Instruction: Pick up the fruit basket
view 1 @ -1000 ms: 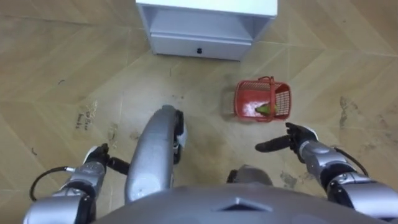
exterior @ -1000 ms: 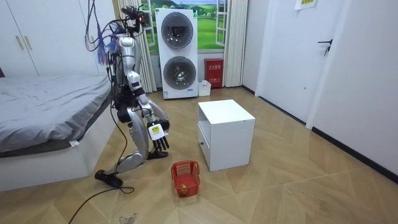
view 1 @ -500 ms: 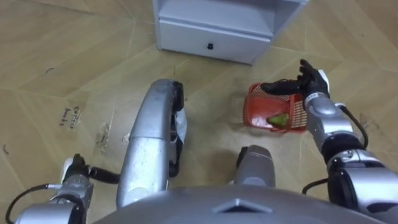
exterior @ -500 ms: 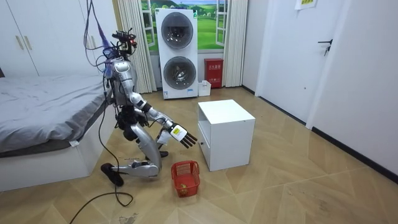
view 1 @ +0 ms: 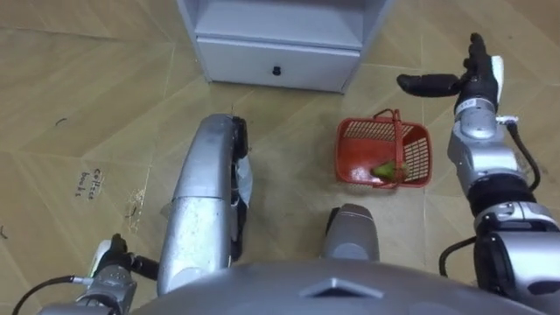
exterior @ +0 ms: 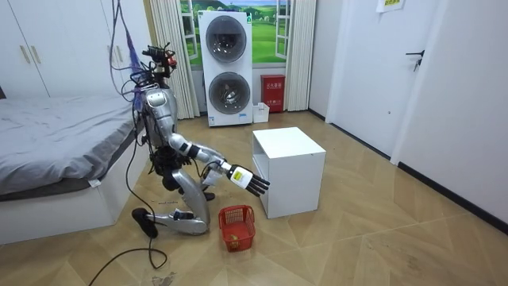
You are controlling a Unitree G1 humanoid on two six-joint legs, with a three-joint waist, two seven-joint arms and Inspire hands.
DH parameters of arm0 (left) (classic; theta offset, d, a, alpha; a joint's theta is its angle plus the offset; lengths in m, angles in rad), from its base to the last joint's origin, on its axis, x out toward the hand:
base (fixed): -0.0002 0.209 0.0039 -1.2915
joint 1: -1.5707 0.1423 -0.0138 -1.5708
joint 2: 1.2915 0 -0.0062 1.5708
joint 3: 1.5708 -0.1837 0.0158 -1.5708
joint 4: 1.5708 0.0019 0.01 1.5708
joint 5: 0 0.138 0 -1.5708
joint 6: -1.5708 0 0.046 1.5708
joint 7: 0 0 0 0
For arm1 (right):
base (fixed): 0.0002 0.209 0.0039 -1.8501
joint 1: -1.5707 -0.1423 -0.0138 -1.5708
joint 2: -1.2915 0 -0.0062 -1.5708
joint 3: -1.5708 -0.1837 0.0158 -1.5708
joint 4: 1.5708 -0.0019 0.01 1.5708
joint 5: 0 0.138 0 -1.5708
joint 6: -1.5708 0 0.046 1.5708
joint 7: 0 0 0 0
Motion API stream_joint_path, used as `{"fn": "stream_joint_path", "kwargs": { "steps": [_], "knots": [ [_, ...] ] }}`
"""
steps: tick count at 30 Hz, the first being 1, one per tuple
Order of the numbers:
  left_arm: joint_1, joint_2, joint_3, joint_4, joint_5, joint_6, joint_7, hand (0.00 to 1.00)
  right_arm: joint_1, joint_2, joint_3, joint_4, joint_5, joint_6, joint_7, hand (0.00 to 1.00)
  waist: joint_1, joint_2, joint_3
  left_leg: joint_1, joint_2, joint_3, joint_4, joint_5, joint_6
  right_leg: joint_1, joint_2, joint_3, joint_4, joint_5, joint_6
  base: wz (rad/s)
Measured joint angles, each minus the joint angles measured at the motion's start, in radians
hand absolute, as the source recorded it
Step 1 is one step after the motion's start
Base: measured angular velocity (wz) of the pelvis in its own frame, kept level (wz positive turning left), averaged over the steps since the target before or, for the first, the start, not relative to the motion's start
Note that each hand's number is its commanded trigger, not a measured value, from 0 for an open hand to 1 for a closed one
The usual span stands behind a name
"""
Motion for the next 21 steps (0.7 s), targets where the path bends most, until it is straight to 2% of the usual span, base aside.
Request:
{"fn": "stream_joint_path", "kwargs": {
  "steps": [2, 3, 4, 5, 6, 9, 12, 13, 17, 21],
  "knots": [
    [0.011, 0.000, -0.019, 0.005, -0.001, 0.000, -0.011, 0.00, -0.013, 0.000, 0.002, 0.001, 0.002, 0.000, -0.004, 0.00, -0.001, -0.004, 0.0006, -0.007, 0.000, -0.001, 0.040, 0.001, -0.003, 0.023, 0.000, 0.006, 0.028, -0.016, -0.004, -0.11],
    [0.012, -0.019, -0.020, 0.006, -0.002, 0.001, -0.018, 0.00, -0.023, -0.018, 0.012, 0.006, 0.007, -0.004, -0.007, 0.00, 0.009, 0.016, 0.0122, -0.018, 0.002, -0.028, 0.065, 0.011, -0.021, 0.028, 0.026, 0.010, 0.034, -0.014, -0.006, -0.25],
    [0.018, -0.021, -0.025, 0.007, -0.002, -0.007, -0.030, 0.00, -0.024, -0.018, 0.020, 0.006, 0.010, -0.004, -0.007, 0.00, 0.012, 0.020, 0.0113, -0.028, -0.014, -0.039, 0.065, 0.027, -0.051, 0.023, 0.026, 0.018, 0.033, -0.014, -0.007, -0.25],
    [0.020, -0.021, -0.025, 0.009, -0.001, -0.011, -0.031, 0.00, -0.024, -0.018, 0.027, 0.006, 0.010, -0.004, -0.007, 0.00, 0.012, 0.020, 0.0113, -0.031, -0.019, -0.042, 0.065, 0.030, -0.057, 0.021, 0.027, 0.021, 0.033, -0.014, -0.007, -0.04],
    [0.019, -0.020, -0.025, 0.011, -0.002, -0.017, -0.033, 0.00, -0.023, -0.024, 0.040, 0.007, 0.012, -0.004, -0.006, 0.00, 0.007, 0.023, 0.0097, -0.039, -0.030, -0.047, 0.062, 0.031, -0.059, 0.019, 0.027, 0.018, 0.030, -0.014, -0.006, 0.08],
    [0.003, -0.003, -0.032, 0.011, -0.003, -0.030, -0.052, 0.00, -0.024, -0.037, 0.057, 0.021, 0.014, -0.005, 0.012, 0.00, 0.010, 0.024, 0.0084, -0.046, -0.029, -0.051, 0.059, 0.031, -0.059, 0.004, 0.025, 0.011, 0.032, -0.016, -0.002, 0.08],
    [0.008, 0.000, -0.060, 0.010, -0.002, -0.036, -0.052, 0.00, -0.024, -0.037, 0.080, 0.056, 0.010, -0.006, 0.029, 0.00, 0.014, 0.026, 0.0089, -0.045, -0.029, -0.052, 0.059, 0.031, -0.059, -0.003, 0.026, 0.015, 0.036, -0.017, 0.000, -0.01],
    [0.017, -0.002, -0.064, 0.006, -0.002, -0.037, -0.052, 0.00, -0.024, -0.037, 0.089, 0.065, 0.008, -0.005, 0.031, 0.00, 0.013, 0.032, 0.0107, -0.047, -0.028, -0.053, 0.059, 0.031, -0.059, -0.008, 0.028, 0.018, 0.042, -0.017, 0.000, -0.05],
    [0.045, -0.003, -0.076, -0.019, -0.003, -0.037, -0.052, 0.00, -0.021, -0.038, 0.094, 0.103, 0.022, 0.001, 0.039, 0.00, 0.014, 0.051, 0.0093, -0.064, -0.024, -0.051, 0.052, 0.031, -0.059, -0.035, 0.031, 0.026, 0.058, -0.020, 0.004, -0.01],
    [0.059, -0.003, -0.108, -0.032, -0.006, -0.037, -0.058, 0.00, -0.019, -0.044, 0.112, 0.152, 0.065, 0.002, 0.064, 0.00, 0.039, 0.071, 0.0087, -0.078, -0.024, -0.050, 0.043, 0.031, -0.059, -0.059, 0.033, 0.034, 0.070, -0.020, 0.005, 0.00]
  ]
}}
